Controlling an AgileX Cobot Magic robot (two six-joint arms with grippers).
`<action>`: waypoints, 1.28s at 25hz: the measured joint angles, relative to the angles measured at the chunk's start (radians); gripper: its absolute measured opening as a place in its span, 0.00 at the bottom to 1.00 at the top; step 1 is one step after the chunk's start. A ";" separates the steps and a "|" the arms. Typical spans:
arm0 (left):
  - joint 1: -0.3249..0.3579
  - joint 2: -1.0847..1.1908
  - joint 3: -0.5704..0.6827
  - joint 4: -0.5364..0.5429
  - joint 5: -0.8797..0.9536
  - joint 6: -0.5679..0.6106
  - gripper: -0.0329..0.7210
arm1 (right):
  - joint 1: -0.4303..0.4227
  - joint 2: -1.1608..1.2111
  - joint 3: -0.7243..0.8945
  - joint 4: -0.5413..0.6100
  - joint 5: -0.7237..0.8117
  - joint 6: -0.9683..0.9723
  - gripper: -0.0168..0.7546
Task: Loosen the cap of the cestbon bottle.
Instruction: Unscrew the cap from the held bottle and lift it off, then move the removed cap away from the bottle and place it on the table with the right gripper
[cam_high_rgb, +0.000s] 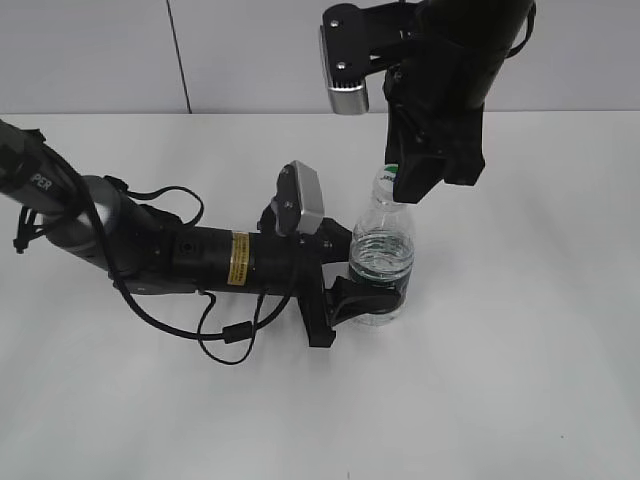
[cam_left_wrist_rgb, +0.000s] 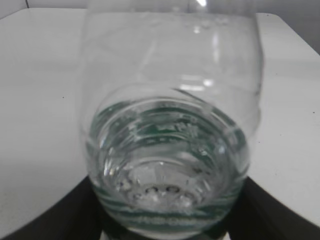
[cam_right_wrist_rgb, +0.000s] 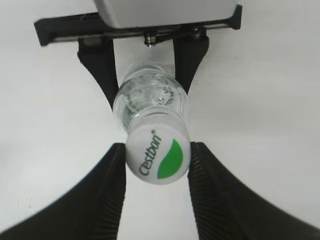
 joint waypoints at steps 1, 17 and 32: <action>0.000 0.000 0.000 0.000 0.000 0.000 0.59 | 0.001 0.000 -0.001 -0.004 0.000 -0.028 0.41; 0.000 0.000 -0.001 -0.003 0.000 -0.001 0.59 | 0.001 -0.022 -0.061 0.057 0.002 -0.074 0.40; 0.000 0.000 -0.001 -0.003 0.000 -0.001 0.59 | 0.001 -0.033 -0.061 0.063 0.002 1.105 0.40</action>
